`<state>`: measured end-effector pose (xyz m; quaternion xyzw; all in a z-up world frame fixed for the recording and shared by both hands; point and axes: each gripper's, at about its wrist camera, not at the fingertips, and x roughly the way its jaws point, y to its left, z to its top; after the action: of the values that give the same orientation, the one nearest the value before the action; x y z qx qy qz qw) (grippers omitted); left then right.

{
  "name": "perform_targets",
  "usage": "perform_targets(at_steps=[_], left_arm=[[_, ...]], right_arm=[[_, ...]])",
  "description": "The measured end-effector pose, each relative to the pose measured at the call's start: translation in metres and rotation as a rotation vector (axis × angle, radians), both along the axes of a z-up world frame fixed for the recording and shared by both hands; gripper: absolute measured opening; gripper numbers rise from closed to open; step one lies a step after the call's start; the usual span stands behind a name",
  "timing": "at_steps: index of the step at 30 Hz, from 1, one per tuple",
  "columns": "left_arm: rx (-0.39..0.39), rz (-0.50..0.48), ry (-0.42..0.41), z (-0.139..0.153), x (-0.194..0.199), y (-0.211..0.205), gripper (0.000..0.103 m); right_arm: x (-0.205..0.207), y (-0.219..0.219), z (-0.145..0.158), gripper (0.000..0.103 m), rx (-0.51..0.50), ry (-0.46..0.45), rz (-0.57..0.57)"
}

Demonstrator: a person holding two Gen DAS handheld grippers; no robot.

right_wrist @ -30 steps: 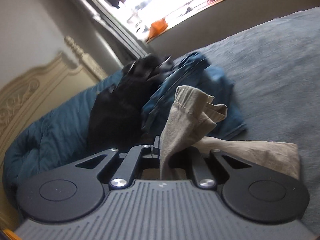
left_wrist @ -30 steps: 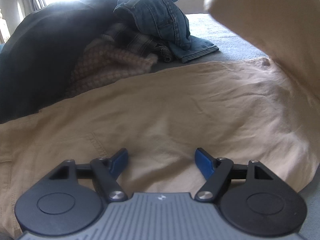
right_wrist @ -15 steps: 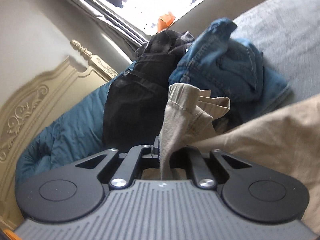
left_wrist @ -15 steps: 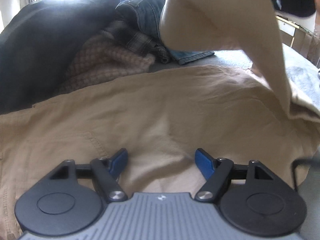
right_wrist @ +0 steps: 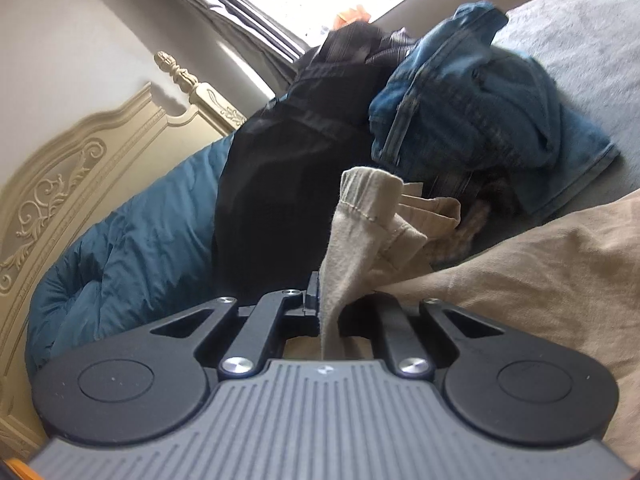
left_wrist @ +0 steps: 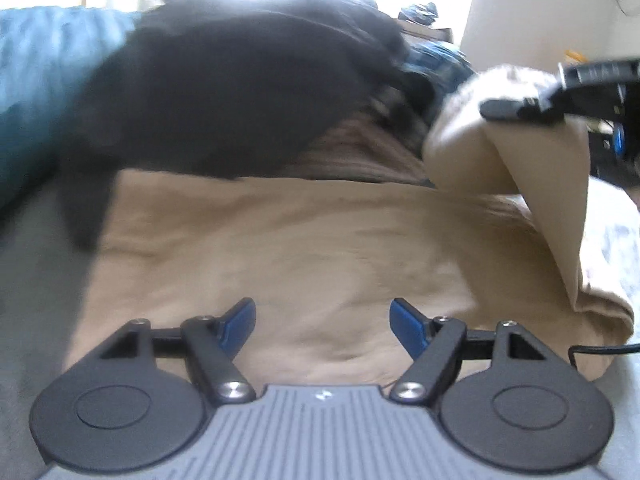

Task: Fold clothes
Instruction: 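Lift the trouser end with the right tool and fold it over the trousers, then open the right tool and release the folded trousers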

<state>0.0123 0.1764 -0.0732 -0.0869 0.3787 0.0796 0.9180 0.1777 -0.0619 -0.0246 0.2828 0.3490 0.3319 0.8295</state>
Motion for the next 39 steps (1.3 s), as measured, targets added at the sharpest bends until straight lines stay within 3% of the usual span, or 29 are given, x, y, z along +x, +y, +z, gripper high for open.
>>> perform_targets(at_steps=[6,11,18,25,27,35,39], left_arm=[[-0.050,0.075,-0.015,-0.005,-0.023,0.026,0.074],[-0.120,0.174,-0.148,-0.001,-0.061,0.057,0.071],[-0.227,0.272,-0.219,0.002,-0.086,0.101,0.067],[-0.352,0.310,-0.196,-0.009,-0.100,0.128,0.058],[-0.396,0.319,-0.205,-0.012,-0.105,0.136,0.057],[-0.515,0.348,-0.239,-0.015,-0.118,0.164,0.056],[-0.562,0.388,-0.225,-0.023,-0.121,0.176,0.053]], right_arm=[[-0.001,0.020,-0.010,0.004,-0.008,0.016,0.010],[-0.003,0.032,-0.007,0.004,-0.031,-0.039,-0.007],[-0.022,0.100,0.008,0.004,-0.213,-0.283,0.118],[-0.086,0.216,-0.042,0.004,-0.673,-0.634,0.496],[-0.099,0.228,-0.058,0.004,-0.763,-0.698,0.542],[-0.128,0.239,-0.050,0.004,-0.789,-0.938,0.527],[-0.138,0.253,-0.063,0.004,-0.821,-0.992,0.567]])
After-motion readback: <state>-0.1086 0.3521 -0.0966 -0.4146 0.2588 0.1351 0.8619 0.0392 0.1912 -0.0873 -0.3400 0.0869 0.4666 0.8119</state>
